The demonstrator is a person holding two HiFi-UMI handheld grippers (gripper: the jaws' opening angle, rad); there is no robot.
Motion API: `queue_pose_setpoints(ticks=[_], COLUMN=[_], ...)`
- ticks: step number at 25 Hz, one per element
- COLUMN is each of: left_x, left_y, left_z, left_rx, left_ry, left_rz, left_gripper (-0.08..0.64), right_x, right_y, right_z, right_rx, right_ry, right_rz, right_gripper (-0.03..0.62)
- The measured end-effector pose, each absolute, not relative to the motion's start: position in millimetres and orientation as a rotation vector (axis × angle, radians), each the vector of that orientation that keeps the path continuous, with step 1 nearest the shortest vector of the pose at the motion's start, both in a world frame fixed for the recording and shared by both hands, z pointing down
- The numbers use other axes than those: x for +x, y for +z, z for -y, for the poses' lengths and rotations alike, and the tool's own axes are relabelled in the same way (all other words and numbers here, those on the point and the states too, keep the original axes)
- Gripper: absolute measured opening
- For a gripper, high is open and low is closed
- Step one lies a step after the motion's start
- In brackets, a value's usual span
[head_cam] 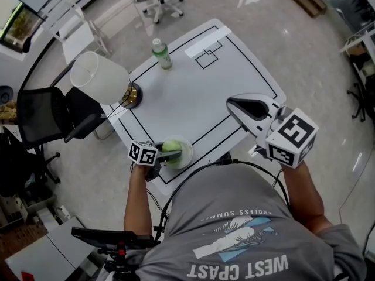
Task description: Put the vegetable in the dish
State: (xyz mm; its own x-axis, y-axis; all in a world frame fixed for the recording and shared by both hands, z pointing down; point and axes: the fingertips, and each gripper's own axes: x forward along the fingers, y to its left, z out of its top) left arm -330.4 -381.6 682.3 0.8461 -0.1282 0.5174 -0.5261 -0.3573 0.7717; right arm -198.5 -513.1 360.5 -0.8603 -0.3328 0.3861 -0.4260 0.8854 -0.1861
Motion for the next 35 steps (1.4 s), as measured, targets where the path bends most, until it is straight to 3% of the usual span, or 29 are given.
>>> queue_pose_setpoints(ticks=[9, 22, 35], left_x=[-335.9, -358.4, -338.2], left_y=[680.4, 697.4, 708.6], left_z=[388.8, 404.4, 376.5], left_rx=[2.016, 2.108, 2.216], left_ry=[0.572, 0.711, 0.907], left_rz=[0.617, 0.795, 0.659], left_gripper=[0.322, 0.479, 0.492], right_x=[-202.3, -212.6, -214.4], right_y=[364.5, 373.5, 386.2], right_z=[514.2, 513.7, 510.8], right_rx=[0.532, 0.500, 0.512], right_ry=[0.391, 0.415, 0.449], right_rz=[2.689, 2.654, 2.614], right_gripper=[0.008, 0.008, 0.008])
